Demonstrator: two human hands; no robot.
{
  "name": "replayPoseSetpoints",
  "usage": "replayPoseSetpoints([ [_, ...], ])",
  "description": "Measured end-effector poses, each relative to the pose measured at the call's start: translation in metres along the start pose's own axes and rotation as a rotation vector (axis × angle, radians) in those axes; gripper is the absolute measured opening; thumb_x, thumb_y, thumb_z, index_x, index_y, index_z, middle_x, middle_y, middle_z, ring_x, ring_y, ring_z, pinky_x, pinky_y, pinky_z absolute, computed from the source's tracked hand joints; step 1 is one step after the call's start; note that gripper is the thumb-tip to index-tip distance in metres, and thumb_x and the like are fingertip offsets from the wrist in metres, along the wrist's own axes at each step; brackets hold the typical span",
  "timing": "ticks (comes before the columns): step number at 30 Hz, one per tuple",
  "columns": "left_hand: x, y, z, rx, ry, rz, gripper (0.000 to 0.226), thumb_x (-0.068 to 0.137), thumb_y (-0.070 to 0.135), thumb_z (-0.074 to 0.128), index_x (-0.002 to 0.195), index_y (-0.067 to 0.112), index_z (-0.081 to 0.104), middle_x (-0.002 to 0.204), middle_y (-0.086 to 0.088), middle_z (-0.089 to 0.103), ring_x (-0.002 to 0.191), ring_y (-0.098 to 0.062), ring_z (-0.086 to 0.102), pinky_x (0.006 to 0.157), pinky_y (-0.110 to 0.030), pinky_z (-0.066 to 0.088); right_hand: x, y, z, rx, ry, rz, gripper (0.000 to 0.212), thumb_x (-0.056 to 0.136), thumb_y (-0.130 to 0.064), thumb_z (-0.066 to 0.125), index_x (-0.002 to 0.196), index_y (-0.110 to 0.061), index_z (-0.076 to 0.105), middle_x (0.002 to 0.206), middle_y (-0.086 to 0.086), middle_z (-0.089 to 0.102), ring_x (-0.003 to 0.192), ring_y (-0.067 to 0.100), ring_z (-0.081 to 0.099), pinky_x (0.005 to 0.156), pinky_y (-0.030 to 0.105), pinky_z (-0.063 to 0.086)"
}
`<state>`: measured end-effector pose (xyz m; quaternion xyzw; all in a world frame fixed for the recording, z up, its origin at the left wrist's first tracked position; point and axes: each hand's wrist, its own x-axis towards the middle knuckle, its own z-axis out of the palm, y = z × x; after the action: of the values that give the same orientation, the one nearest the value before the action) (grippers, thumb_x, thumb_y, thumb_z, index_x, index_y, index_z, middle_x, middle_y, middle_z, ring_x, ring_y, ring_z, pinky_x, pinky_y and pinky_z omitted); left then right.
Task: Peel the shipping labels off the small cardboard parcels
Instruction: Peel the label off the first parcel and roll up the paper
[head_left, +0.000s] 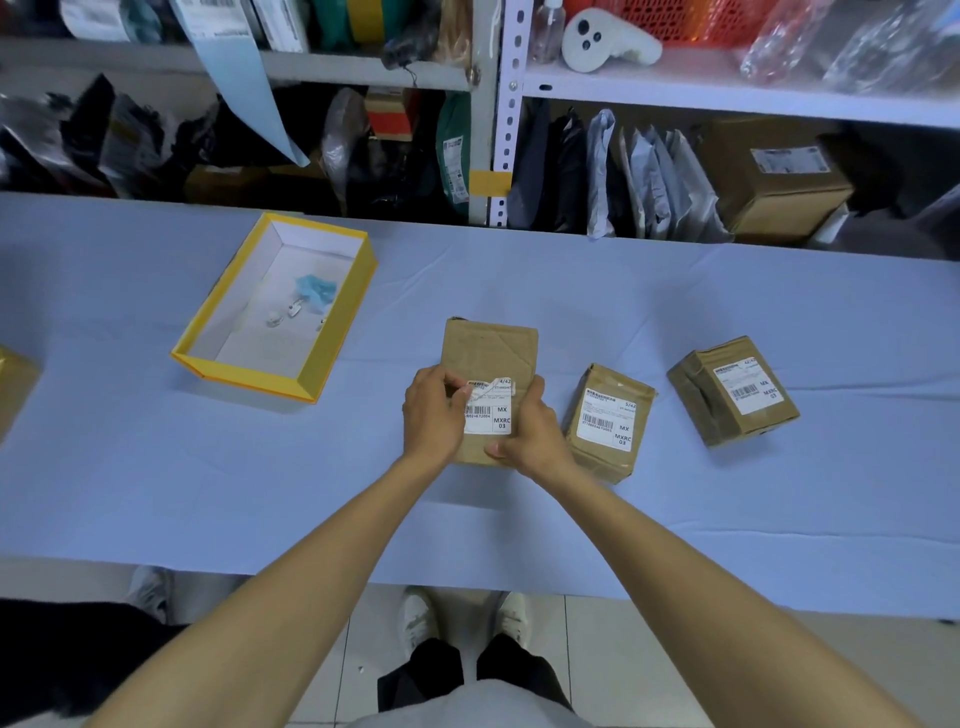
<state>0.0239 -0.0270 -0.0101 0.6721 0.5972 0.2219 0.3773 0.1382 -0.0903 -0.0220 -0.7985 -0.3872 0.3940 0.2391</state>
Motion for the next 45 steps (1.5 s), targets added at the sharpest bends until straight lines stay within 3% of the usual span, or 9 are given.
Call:
replayPoseSetpoints([
  [10,0.000,0.002,-0.005,-0.029,-0.007,0.002,0.008,0.081,0.017,0.072,0.082,0.013,0.065,0.101,-0.005,0.063,0.082,-0.012,0.059,0.082,-0.026,0.045,-0.001,-0.003,0.005,-0.036,0.007,0.018,0.089,0.062,-0.005,0.072,0.132,-0.010,0.017,0.111,0.016,0.056,0.096,0.033,0.062,0.067,0.038,0.055],
  [18,-0.004,0.009,-0.001,-0.021,-0.006,-0.047,0.011,0.086,0.016,0.066,0.077,0.016,0.059,0.103,-0.007,0.060,0.090,-0.022,0.062,0.075,-0.025,0.040,0.000,-0.005,0.005,-0.092,0.011,0.044,0.091,0.066,-0.001,0.074,0.136,-0.002,0.015,0.115,0.018,0.054,0.100,0.034,0.061,0.078,0.042,0.056],
  [22,-0.002,0.005,-0.001,-0.047,-0.027,-0.060,0.012,0.086,0.019,0.068,0.079,0.010,0.063,0.099,-0.008,0.065,0.087,-0.020,0.063,0.066,-0.022,0.042,0.000,-0.005,0.003,-0.097,0.003,0.044,0.086,0.067,-0.003,0.074,0.133,-0.002,0.018,0.114,0.017,0.054,0.101,0.033,0.060,0.078,0.041,0.055],
  [27,-0.001,0.003,-0.001,-0.079,-0.029,-0.087,0.013,0.084,0.020,0.070,0.082,0.007,0.067,0.089,-0.006,0.069,0.083,-0.020,0.065,0.072,-0.033,0.051,-0.002,-0.005,0.001,-0.102,-0.001,0.045,0.087,0.068,-0.003,0.074,0.134,-0.002,0.017,0.116,0.016,0.053,0.104,0.033,0.059,0.081,0.041,0.054],
  [34,-0.003,0.008,-0.003,-0.098,-0.059,-0.122,0.018,0.085,0.020,0.069,0.087,0.003,0.067,0.087,-0.006,0.069,0.078,-0.017,0.063,0.063,-0.024,0.044,-0.005,-0.008,0.003,-0.115,0.005,0.054,0.095,0.071,-0.004,0.073,0.141,0.000,0.009,0.122,0.018,0.049,0.106,0.034,0.058,0.083,0.039,0.053],
  [40,-0.004,0.010,-0.005,-0.089,-0.051,-0.151,0.015,0.085,0.020,0.069,0.086,0.005,0.067,0.087,-0.004,0.069,0.084,-0.021,0.065,0.071,-0.030,0.048,-0.008,-0.009,0.001,-0.114,-0.002,0.053,0.094,0.072,-0.003,0.072,0.141,0.000,0.008,0.122,0.018,0.047,0.107,0.034,0.057,0.085,0.040,0.052],
  [45,-0.005,0.013,-0.008,-0.068,-0.079,-0.179,0.018,0.084,0.021,0.070,0.087,0.004,0.066,0.090,-0.007,0.069,0.083,-0.020,0.064,0.064,-0.025,0.044,-0.009,-0.010,0.001,-0.125,-0.012,0.065,0.095,0.073,-0.004,0.073,0.141,0.001,0.008,0.124,0.019,0.046,0.109,0.035,0.056,0.086,0.037,0.051],
])
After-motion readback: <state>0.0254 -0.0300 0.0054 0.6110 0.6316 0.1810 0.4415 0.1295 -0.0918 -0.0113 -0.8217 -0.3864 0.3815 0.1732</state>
